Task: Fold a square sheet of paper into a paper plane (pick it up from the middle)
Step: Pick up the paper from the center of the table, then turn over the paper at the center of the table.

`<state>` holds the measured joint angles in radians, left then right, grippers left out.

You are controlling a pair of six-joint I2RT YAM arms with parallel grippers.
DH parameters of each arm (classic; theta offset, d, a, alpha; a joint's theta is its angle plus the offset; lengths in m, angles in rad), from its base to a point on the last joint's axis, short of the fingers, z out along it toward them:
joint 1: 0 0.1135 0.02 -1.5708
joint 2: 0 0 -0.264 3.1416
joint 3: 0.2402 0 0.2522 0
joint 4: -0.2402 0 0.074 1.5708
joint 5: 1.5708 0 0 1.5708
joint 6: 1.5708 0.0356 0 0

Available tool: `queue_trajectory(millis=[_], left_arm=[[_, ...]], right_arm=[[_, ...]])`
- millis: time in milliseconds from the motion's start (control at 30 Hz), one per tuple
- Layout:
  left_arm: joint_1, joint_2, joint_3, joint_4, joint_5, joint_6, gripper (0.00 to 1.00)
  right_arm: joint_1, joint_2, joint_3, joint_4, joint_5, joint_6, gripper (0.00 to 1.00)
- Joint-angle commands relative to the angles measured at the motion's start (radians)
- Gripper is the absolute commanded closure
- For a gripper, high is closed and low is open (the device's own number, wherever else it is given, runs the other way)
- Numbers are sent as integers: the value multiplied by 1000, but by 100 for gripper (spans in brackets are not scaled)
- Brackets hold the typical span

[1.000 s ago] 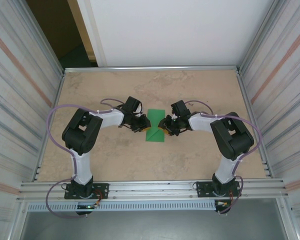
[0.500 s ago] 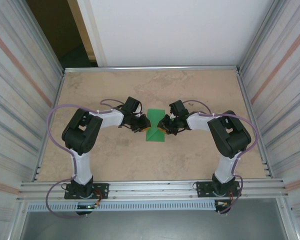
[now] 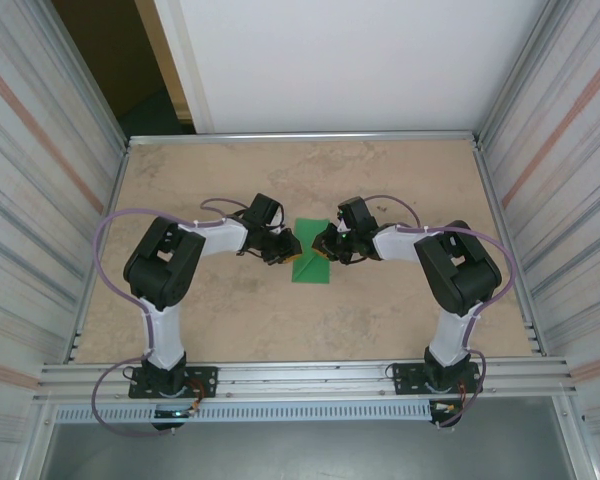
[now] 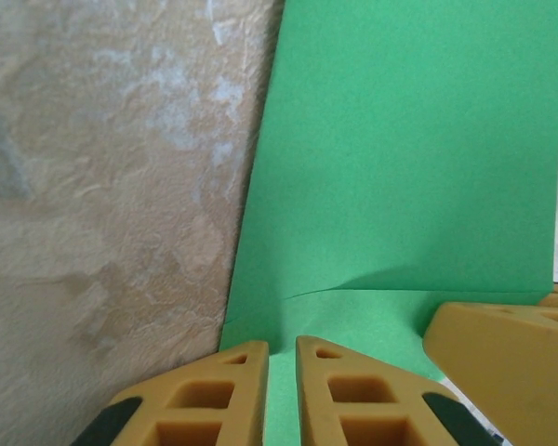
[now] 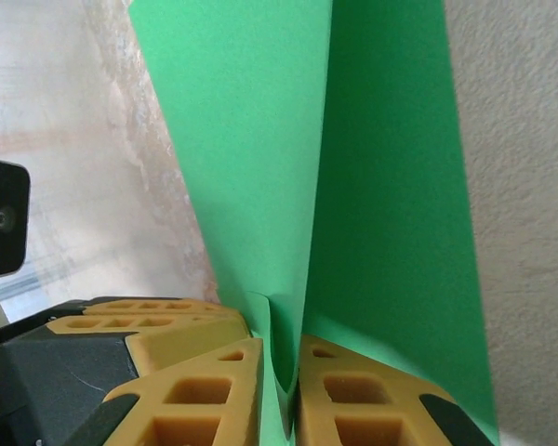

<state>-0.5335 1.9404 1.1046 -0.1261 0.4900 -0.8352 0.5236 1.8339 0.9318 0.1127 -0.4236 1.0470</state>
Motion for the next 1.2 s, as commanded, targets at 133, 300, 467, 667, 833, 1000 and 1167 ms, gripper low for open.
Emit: queue_trajectory(millis=[133,300,467,667,833,1000,1167], left_arm=[[41,-118,-38,-18,2,-38,81],[103,-264,-106,20,-2,-60,77],[174,-418,-208,126,54,-95,65],[205,-523,-283,362,194,-174,34],[186,-524,-302,554,265,-265,11],[134,-517,-293,594,284,-243,2],[93,-492,-269,626,327,-238,2]], right_arm=[[6,3,-28,40,-2,-3,93],[-14,-77,-42,73,15,-54,98],[-68,-197,-62,164,-54,-73,99],[-138,-303,-15,216,-196,-41,99],[-146,-323,40,275,-303,21,99],[-146,-313,49,366,-360,107,98],[-144,-307,52,402,-393,161,98]])
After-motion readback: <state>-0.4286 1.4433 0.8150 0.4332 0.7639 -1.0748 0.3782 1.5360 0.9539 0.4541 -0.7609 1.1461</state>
